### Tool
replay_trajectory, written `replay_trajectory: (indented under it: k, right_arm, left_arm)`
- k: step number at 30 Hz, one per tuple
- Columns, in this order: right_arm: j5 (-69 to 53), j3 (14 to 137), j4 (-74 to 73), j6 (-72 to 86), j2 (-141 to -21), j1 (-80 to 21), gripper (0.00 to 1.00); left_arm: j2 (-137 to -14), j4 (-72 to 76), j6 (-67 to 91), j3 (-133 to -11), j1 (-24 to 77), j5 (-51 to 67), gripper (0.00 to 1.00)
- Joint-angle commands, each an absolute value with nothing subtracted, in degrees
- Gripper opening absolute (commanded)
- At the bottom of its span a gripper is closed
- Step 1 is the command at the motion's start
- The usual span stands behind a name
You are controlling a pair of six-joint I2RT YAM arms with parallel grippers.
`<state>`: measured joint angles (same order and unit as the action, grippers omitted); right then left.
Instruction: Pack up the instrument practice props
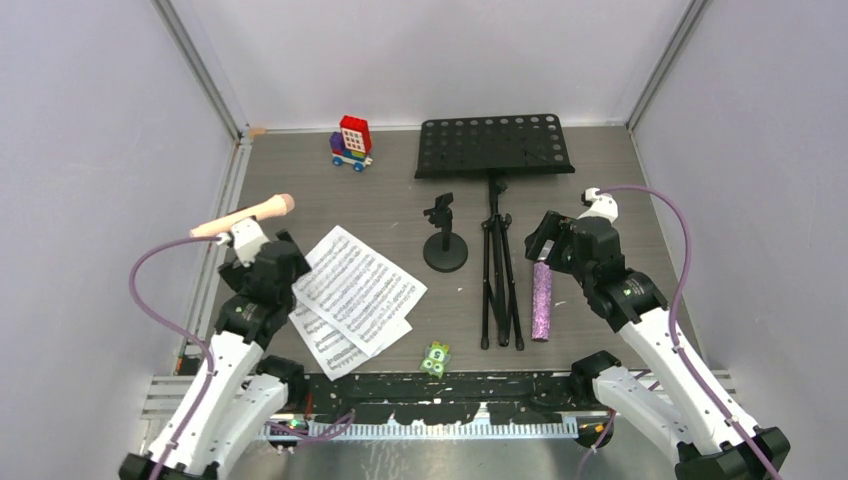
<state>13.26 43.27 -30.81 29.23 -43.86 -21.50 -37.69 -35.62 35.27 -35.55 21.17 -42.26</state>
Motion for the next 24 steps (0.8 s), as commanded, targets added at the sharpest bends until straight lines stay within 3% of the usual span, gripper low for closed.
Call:
replay_trajectory:
  k: [1, 4, 8, 14, 19, 24]
  right_arm:
    - [13.1, 44.4, -29.0, 28.6, -42.8, -21.3, 0.85]
    - [12.6, 44.7, -28.9, 28.3, -43.3, -21.3, 0.85]
    - [11.4, 45.1, -28.8, 28.1, -43.7, -21.2, 0.85]
    - [10.1, 45.9, -28.8, 27.5, -44.9, -21.3, 0.85]
    - [8.3, 46.2, -28.1, 27.3, -45.9, -21.3, 0.85]
    - [9.1, 47.2, -27.9, 25.6, -47.9, -21.2, 0.85]
  left_arm:
    - [-35.6, -32.3, 31.5, -35.6, 8.1, -37.7, 1.00]
    - [-34.9, -24.3, 29.9, -32.2, 1.9, -32.3, 1.00]
    - [-36.3, -12.7, 25.5, -27.5, 0.3, -35.5, 1.00]
    - [-36.7, 9.1, 20.3, -18.7, 0.3, -39.3, 0.86]
    - [-47.2, 22.5, 13.7, -18.4, 0.3, -43.9, 0.87]
    - [-58.4, 33.4, 7.8, -18.7, 0.3, -49.5, 0.93]
